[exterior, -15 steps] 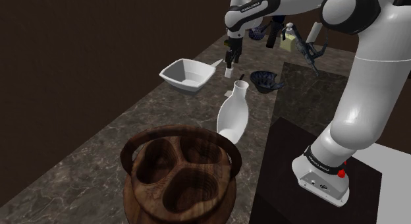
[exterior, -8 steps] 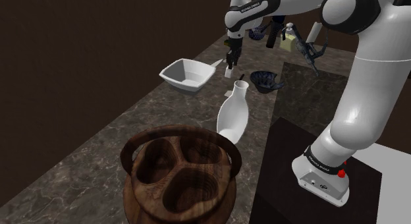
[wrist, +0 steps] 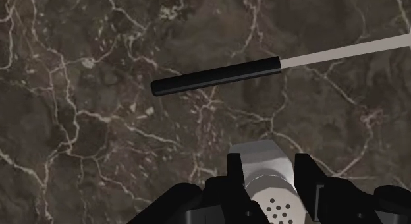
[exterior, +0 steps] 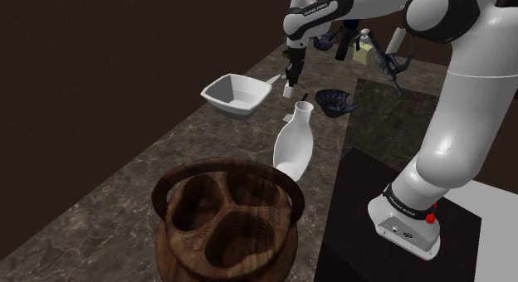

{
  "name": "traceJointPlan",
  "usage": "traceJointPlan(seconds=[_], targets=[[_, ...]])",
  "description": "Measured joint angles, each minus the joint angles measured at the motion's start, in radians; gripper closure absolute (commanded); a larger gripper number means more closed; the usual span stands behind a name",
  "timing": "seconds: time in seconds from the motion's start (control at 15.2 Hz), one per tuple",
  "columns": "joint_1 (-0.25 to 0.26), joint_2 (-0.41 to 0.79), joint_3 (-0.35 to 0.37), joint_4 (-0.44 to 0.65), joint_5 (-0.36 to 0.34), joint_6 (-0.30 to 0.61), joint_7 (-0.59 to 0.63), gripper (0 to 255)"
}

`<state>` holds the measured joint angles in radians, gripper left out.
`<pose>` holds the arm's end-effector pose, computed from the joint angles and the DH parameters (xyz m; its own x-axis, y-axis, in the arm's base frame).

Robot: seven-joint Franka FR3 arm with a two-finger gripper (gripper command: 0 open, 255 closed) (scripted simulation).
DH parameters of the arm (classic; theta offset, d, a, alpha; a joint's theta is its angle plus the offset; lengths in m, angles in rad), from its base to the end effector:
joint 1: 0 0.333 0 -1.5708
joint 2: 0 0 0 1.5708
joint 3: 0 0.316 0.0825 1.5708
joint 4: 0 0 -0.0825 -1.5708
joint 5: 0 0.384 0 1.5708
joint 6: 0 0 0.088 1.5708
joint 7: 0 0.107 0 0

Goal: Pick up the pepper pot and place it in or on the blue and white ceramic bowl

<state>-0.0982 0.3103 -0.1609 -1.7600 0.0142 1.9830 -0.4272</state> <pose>0.6108 -0.1534 0.3852 0.9819 0.1660 -0.0907 0.1665 -0.9860 -0.0013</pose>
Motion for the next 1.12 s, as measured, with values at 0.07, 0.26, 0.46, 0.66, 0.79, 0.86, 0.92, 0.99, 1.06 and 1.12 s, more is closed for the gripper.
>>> traceJointPlan(seconds=[0.07, 0.26, 0.46, 0.66, 0.79, 0.86, 0.92, 0.99, 1.06, 1.12], targets=[[0.0, 0.0, 0.0, 0.0, 0.0, 0.0, 0.0, 255], [0.001, -0.009, 0.0, 0.015, -0.002, -0.024, 0.002, 255], [0.0, -0.02, -0.002, 0.038, -0.003, -0.058, 0.0, 255], [0.0, -0.031, -0.002, 0.06, -0.005, -0.091, 0.0, 255], [0.001, -0.037, -0.002, 0.085, -0.006, -0.121, 0.001, 255], [0.001, -0.04, -0.002, 0.092, -0.006, -0.132, 0.001, 255], [0.002, -0.044, -0.002, 0.101, -0.007, -0.144, 0.002, 255], [0.001, -0.043, -0.003, 0.117, -0.007, -0.158, 0.001, 255], [0.001, -0.046, -0.003, 0.125, -0.008, -0.171, 0.001, 255], [0.001, -0.047, -0.003, 0.137, -0.008, -0.183, 0.001, 255]])
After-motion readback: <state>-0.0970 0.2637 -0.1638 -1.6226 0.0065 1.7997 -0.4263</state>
